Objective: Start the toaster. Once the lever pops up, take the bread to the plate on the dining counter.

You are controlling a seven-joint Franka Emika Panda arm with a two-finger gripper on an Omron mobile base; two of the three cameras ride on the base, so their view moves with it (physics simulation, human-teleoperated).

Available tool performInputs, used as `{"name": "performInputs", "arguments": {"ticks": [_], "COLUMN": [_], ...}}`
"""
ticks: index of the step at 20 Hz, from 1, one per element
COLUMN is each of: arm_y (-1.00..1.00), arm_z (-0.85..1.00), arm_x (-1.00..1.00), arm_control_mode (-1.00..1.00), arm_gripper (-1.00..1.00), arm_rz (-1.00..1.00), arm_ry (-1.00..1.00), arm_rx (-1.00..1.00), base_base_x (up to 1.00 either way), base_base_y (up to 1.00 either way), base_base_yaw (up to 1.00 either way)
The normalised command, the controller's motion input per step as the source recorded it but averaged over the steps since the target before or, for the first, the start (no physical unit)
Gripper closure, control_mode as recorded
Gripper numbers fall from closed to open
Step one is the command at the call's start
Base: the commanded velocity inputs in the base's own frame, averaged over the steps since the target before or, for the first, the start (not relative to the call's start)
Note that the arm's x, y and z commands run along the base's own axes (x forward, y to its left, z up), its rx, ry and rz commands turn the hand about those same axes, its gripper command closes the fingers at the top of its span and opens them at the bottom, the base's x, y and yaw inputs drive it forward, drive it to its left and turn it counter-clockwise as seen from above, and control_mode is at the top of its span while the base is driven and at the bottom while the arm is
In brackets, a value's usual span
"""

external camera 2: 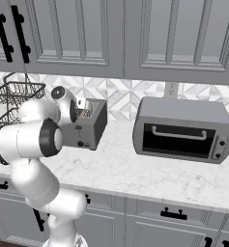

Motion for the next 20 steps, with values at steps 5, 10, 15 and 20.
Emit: {"name": "performInputs", "arguments": {"ticks": [5,10,15,20], "arm_y": [0.06,0.09,0.0,0.0], "arm_z": [-0.06,-0.16,0.0,0.2], "arm_x": [0.24,0.35,0.02,-0.16], "arm_control_mode": [-1.0,-1.0,-1.0,-1.0], "arm_gripper": [1.0,1.0,1.0,1.0], "arm_rz": [0.0,0.0,0.0,0.0], "arm_ry": [0.0,0.01,0.0,-0.15], "arm_rx": [0.0,0.0,0.0,0.01], "base_base_x": [0.0,0.0,0.0,0.0], "base_base_y": [0.0,0.0,0.0,0.0], "base_base_yaw": [0.0,0.0,0.0,0.0]}}
